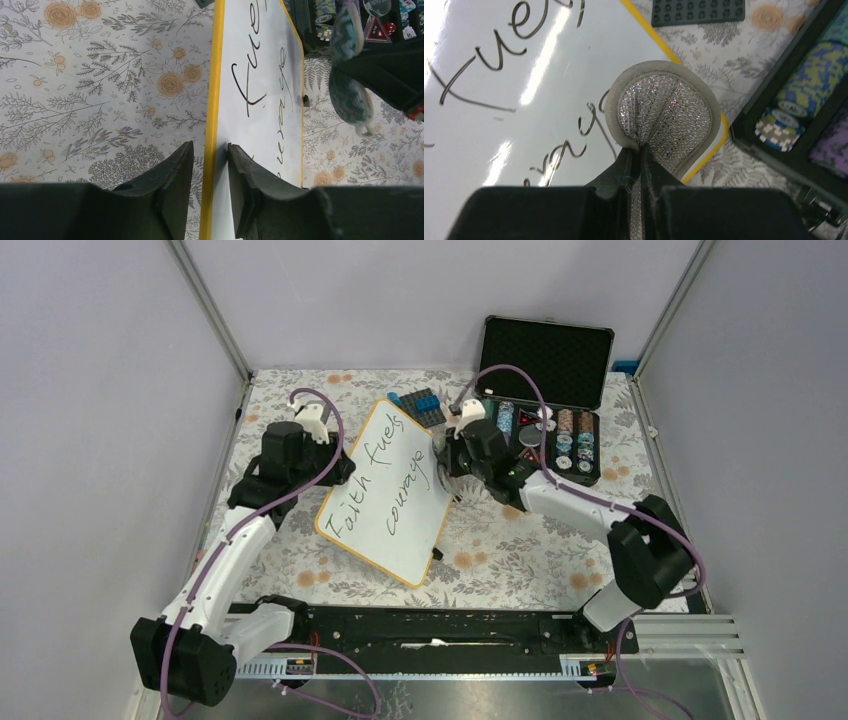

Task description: Erase the whiteboard

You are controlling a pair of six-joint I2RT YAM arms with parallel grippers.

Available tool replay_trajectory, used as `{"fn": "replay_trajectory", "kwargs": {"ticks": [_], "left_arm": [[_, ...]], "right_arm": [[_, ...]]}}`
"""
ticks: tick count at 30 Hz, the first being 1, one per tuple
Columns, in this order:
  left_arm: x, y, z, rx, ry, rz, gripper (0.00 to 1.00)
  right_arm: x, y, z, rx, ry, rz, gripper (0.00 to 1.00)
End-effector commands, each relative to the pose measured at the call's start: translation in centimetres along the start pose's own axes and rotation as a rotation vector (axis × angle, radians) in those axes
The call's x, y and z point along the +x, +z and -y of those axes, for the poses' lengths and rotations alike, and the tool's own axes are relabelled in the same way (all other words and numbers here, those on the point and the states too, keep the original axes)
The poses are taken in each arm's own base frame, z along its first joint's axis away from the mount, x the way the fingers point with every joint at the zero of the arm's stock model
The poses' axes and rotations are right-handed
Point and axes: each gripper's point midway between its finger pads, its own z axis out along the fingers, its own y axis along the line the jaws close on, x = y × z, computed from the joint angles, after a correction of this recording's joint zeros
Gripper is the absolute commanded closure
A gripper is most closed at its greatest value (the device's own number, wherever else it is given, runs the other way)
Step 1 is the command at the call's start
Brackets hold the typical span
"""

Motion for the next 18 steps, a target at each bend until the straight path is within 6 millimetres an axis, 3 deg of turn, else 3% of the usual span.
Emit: {"fn": "replay_trajectory", "kwargs": {"ticks": [1, 4, 9, 12, 18], "left_arm": [[-0.8, 0.3, 0.4, 0.029, 0.025, 0.041, 0.66], [-0.7, 0.4, 0.4, 0.035, 0.025, 0.038, 0.69], [-0.6, 0.6, 0.5, 0.039, 0.03, 0.032, 0.73], [-0.5, 0.7, 0.6, 0.05, 0.032, 0.028, 0.75], [-0.4, 1.0, 0.6, 0.053, 0.034, 0.019, 0.84]], "right_arm": [[-3.5, 2.2, 0.8, 0.05, -0.115, 0.066, 1.0], [-3.9, 3.6, 0.6, 0.044, -0.162, 0.064, 1.0], [-2.6, 5.5, 0.4, 0.026, -0.196, 0.016, 1.0], [-1.3, 6.0, -0.6, -0.031, -0.205, -0.013, 1.0], [-0.9, 6.4, -2.5, -0.081, -0.197, -0.019, 1.0]]}}
